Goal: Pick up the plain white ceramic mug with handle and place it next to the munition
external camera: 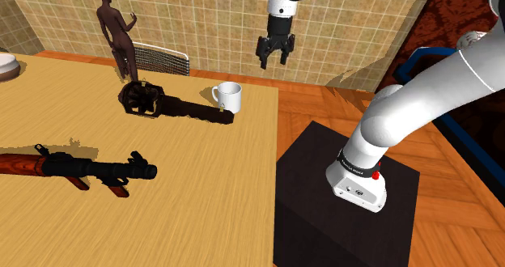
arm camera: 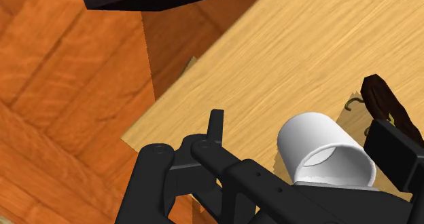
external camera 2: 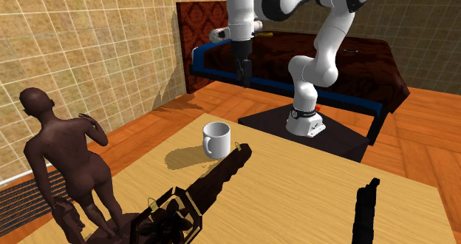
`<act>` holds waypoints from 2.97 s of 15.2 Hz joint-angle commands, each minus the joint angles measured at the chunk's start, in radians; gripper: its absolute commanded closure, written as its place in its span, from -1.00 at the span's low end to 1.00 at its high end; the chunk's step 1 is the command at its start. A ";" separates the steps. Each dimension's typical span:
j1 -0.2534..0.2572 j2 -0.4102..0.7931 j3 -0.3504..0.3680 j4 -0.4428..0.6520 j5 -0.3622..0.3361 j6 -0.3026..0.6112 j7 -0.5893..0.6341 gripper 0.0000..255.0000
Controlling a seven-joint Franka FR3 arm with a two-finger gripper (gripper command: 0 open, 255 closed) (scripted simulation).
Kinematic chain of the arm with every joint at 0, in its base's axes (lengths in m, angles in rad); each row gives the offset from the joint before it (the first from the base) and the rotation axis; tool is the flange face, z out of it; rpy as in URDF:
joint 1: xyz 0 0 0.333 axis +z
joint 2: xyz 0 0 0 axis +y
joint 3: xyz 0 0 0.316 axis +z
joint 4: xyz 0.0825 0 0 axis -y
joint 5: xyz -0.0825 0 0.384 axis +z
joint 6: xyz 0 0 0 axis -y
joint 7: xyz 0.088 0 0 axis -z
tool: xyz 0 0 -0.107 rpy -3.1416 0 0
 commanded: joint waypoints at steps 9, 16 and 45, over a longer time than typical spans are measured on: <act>0.000 0.358 0.057 0.099 -0.016 0.273 0.134 -1.00; 0.003 0.507 0.066 0.144 -0.036 0.380 0.183 -1.00; 0.003 0.489 0.066 0.157 -0.035 0.348 0.184 1.00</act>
